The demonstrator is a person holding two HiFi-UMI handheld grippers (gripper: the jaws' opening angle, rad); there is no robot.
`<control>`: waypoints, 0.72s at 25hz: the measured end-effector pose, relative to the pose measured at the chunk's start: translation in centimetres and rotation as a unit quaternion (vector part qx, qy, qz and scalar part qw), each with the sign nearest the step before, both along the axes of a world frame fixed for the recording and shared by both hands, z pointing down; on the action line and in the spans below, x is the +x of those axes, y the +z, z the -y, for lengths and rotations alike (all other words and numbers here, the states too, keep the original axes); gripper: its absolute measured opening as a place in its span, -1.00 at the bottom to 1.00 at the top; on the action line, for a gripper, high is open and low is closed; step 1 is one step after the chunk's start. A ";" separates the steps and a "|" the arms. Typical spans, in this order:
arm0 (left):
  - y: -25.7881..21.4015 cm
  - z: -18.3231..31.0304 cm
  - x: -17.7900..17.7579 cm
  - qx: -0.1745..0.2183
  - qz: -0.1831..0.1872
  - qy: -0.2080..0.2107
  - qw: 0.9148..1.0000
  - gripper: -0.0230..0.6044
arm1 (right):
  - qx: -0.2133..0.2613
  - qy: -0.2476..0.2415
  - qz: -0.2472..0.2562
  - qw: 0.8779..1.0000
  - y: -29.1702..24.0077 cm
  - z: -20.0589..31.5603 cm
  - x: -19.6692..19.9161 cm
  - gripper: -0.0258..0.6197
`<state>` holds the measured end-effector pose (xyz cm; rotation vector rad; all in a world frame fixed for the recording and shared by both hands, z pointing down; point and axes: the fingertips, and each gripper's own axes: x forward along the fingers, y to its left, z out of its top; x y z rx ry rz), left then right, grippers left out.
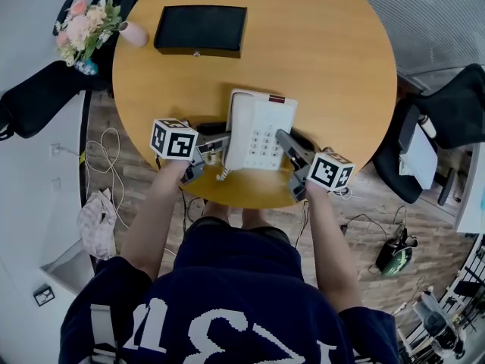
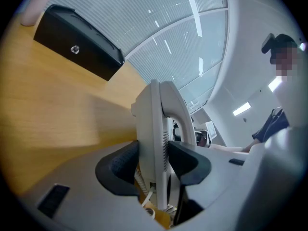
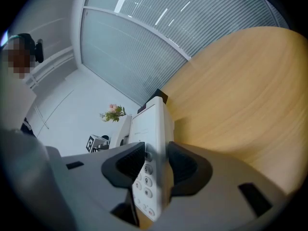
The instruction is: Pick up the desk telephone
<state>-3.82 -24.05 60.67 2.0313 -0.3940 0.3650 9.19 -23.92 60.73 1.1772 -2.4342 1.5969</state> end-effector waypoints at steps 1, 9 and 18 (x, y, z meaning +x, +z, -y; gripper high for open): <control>-0.5 0.2 0.0 0.004 -0.003 -0.003 1.000 -0.30 | 0.004 0.002 0.002 1.000 -0.4 0.1 0.1 -0.44; -4.4 1.4 0.1 0.031 -0.013 -0.010 0.999 -0.31 | 0.038 0.013 0.008 0.999 -4.4 1.2 0.2 -0.44; -8.2 2.1 -0.1 0.059 -0.024 -0.020 0.998 -0.31 | 0.087 0.011 -0.007 0.996 -8.7 2.5 0.1 -0.43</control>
